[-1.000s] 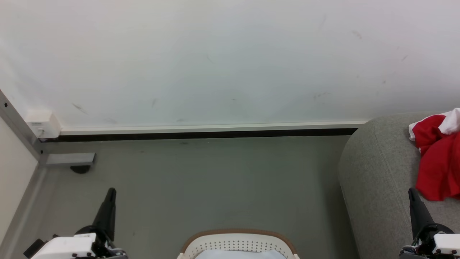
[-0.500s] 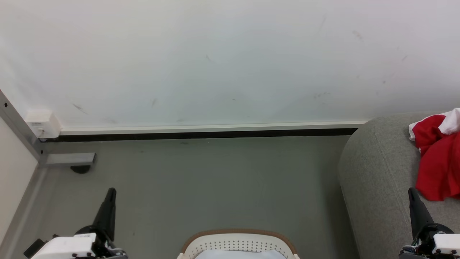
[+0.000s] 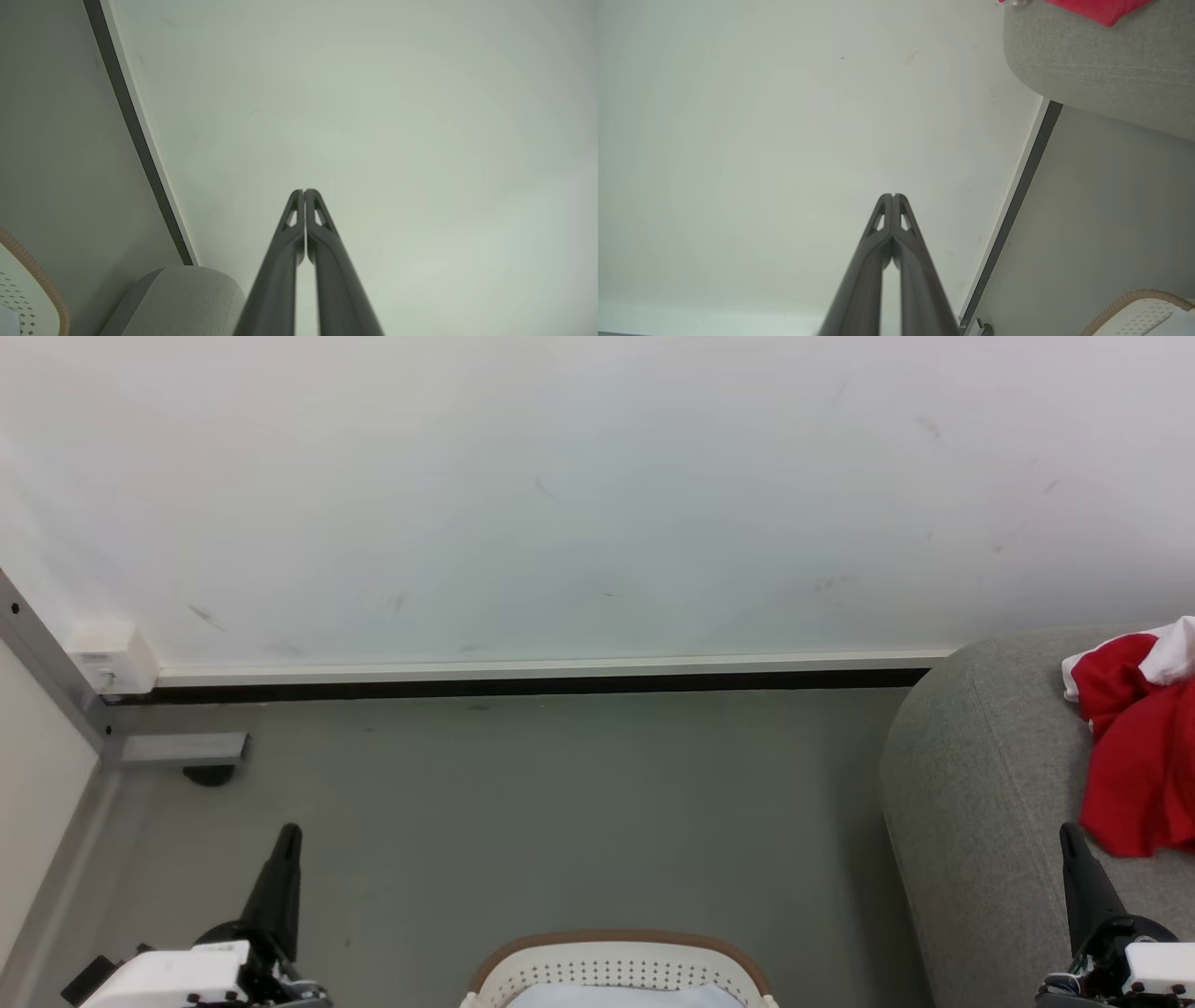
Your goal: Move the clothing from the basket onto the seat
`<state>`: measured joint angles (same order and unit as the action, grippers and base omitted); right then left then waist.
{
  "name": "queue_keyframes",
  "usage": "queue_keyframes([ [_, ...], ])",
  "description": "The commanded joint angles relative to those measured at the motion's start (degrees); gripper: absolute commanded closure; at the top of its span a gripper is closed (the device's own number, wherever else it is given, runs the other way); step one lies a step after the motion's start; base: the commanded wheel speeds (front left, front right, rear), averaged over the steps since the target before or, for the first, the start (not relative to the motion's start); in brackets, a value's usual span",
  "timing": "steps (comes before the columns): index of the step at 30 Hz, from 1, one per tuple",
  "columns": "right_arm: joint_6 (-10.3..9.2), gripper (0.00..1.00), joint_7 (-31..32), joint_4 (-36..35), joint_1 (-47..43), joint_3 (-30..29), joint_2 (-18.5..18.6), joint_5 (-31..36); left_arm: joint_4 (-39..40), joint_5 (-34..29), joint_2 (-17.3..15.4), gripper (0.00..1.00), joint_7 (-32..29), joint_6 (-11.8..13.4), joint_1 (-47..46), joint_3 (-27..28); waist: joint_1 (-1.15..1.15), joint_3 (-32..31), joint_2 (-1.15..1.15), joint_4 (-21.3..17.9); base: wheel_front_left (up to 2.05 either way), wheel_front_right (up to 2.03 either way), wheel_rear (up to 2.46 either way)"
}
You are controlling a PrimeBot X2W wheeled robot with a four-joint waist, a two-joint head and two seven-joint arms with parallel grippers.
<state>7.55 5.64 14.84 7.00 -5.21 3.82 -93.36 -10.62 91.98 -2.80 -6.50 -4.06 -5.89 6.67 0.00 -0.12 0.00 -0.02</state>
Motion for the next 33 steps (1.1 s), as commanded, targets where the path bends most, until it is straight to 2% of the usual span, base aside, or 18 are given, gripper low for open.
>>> queue_keyframes([
  [1,-0.12,1.0,-0.22,-0.24,0.45,0.09,0.48,-0.58,0.17,0.69,-0.11,1.0,-0.23,-0.07,-0.48,0.15,0.0,0.0,0.0,0.0,0.0,0.0,0.0],
  [33,-0.12,1.0,-0.65,-0.29,0.37,0.63,0.96,-1.15,0.17,0.69,-0.11,1.0,-0.23,-0.07,-0.48,0.15,0.0,0.0,0.0,0.0,0.0,0.0,0.0],
])
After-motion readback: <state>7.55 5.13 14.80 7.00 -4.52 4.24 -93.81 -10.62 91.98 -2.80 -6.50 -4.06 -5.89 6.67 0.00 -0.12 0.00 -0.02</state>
